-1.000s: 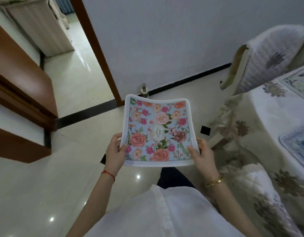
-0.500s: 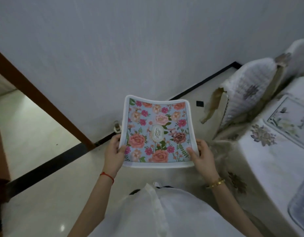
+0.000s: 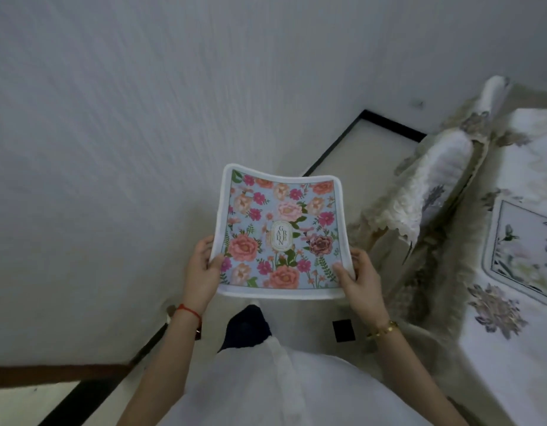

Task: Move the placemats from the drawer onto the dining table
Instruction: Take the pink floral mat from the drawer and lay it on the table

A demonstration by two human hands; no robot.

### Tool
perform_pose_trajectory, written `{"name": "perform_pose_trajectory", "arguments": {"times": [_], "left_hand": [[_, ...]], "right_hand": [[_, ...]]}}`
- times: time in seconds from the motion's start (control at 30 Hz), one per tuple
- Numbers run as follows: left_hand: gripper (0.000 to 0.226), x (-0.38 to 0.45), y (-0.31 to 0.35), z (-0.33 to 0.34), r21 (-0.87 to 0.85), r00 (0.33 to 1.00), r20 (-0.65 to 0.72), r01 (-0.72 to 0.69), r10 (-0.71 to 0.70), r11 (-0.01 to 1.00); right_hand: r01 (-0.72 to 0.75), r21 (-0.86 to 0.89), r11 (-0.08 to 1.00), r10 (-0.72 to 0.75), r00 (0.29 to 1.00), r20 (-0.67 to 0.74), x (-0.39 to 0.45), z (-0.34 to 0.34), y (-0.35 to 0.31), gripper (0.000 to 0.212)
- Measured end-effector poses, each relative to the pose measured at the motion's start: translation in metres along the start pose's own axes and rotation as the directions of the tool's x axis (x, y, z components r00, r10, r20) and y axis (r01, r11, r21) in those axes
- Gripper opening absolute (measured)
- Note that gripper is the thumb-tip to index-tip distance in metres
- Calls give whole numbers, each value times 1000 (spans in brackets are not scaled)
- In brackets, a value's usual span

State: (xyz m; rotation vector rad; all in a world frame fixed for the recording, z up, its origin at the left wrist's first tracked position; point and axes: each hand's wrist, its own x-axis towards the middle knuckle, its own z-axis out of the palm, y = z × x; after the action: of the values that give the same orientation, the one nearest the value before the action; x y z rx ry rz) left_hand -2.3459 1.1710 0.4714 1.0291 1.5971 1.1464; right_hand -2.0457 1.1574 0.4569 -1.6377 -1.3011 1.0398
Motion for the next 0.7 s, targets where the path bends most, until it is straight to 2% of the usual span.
{"name": "perform_pose_trajectory", "arguments": {"times": [0.2,0.37,0.53,0.7], "left_hand": [[27,157,50,23,59,986,151,-74,65,996],[25,260,87,67,97,949,308,-107,72,989],[24,353,112,138,118,888,455,-139,71,983],[25,438,137,233,111,841,530,-199,111,974]], "right_hand": [[-36,11,999,37,985,-171,106,29,-35,29],[-96,67,993,113,938,-328,171,28,-52,26],[-137,110,984,172,874,-455,241,9,-52,28],[-145,155,977,207,814,-543,332,-28,-44,29]]}}
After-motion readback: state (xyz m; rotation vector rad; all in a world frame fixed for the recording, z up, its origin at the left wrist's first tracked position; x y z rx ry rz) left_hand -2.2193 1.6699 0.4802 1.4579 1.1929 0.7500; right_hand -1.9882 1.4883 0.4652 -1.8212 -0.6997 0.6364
